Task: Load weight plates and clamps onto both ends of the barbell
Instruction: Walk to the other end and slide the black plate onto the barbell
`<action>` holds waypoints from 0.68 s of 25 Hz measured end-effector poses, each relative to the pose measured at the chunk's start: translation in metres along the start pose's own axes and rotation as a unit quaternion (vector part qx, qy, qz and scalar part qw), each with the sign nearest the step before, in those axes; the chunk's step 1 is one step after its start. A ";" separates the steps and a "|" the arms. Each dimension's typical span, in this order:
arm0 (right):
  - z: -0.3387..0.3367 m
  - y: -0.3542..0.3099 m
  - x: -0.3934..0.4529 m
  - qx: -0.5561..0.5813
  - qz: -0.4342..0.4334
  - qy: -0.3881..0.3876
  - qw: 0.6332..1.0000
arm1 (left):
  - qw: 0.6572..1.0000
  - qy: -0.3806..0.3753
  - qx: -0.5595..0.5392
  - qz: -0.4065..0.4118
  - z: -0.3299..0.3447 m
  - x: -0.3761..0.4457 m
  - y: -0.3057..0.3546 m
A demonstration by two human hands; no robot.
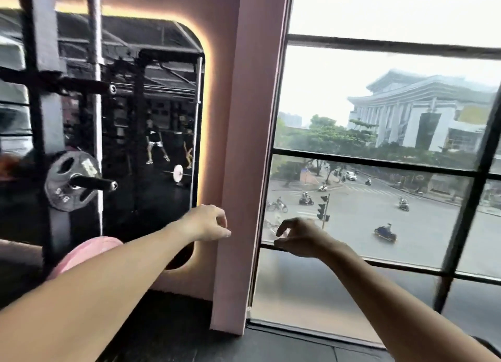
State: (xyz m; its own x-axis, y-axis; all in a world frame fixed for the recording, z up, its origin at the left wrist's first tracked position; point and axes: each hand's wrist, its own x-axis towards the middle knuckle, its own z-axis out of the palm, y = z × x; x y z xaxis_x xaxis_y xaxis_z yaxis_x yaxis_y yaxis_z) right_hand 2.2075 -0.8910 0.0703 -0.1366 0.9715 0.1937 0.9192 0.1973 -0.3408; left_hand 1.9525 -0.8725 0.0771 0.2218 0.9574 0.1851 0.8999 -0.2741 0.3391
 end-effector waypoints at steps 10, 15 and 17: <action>0.104 -0.106 0.220 0.044 -0.224 -0.136 0.964 | 0.962 0.104 0.015 -0.254 -0.032 0.035 -0.166; 0.165 -0.197 0.313 0.050 -0.307 -0.163 0.936 | 0.928 0.151 0.022 -0.340 -0.054 0.051 -0.266; 0.182 -0.233 0.353 0.048 -0.333 -0.168 0.926 | 0.915 0.160 0.028 -0.370 -0.070 0.066 -0.304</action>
State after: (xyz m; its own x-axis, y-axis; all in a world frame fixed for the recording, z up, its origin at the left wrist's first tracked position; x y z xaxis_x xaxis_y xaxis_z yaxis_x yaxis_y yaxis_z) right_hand 1.8777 -0.5702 0.0511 -0.7845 0.6123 0.0983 0.5541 0.7633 -0.3322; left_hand 1.6669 -0.7322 0.0510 -0.5690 0.8005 0.1883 0.7791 0.4514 0.4351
